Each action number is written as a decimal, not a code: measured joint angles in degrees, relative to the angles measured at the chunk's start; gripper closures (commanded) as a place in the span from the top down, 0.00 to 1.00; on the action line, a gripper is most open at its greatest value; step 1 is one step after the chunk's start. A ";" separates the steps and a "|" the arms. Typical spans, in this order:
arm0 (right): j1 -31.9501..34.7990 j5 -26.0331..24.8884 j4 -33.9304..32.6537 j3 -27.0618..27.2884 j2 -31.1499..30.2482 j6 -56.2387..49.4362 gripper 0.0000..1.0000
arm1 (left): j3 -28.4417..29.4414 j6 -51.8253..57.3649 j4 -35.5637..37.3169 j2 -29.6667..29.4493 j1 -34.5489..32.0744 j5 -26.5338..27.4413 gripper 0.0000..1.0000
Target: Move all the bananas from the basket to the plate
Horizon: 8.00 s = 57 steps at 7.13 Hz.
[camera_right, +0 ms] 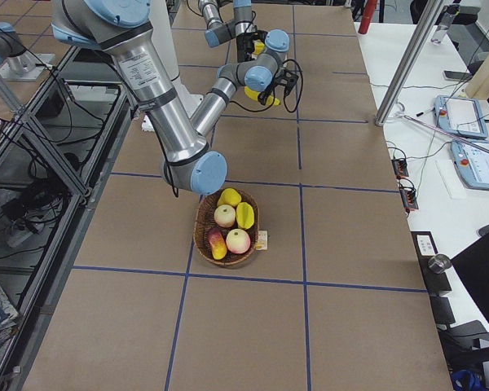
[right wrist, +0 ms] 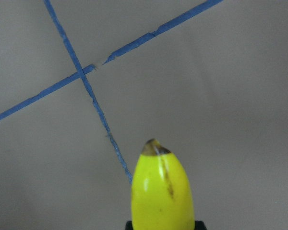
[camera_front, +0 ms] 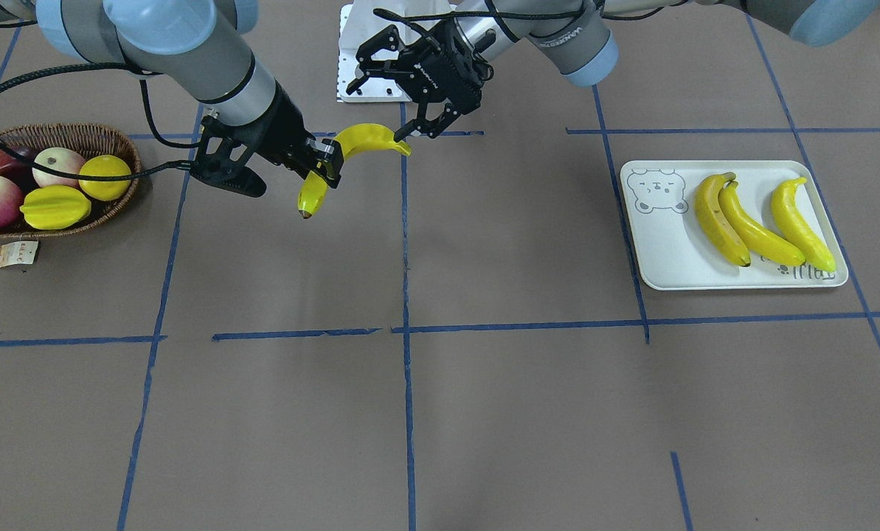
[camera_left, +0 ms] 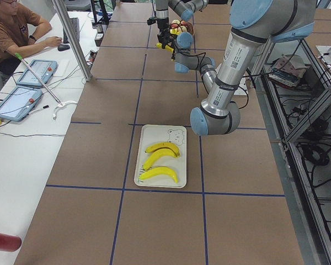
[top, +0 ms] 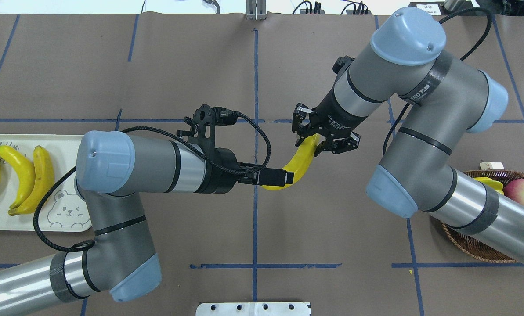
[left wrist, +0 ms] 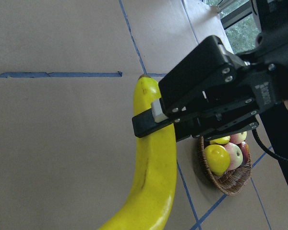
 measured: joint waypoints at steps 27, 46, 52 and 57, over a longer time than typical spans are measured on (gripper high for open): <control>-0.92 1.42 -6.37 2.54 1.43 -0.32 1.00 | 3.94 -5.10 -5.96 -1.58 3.86 1.92 0.00; 19.17 -2.63 -6.48 15.47 -17.32 -25.67 1.00 | -14.94 -6.41 12.78 44.84 0.66 32.03 0.00; 19.17 -3.03 -6.43 15.60 -17.30 -25.67 1.00 | -10.56 -6.39 12.16 44.37 0.87 32.00 0.99; 21.19 -5.18 -6.45 16.23 -22.47 -37.64 1.00 | -23.66 7.94 26.10 47.91 -8.97 17.73 1.00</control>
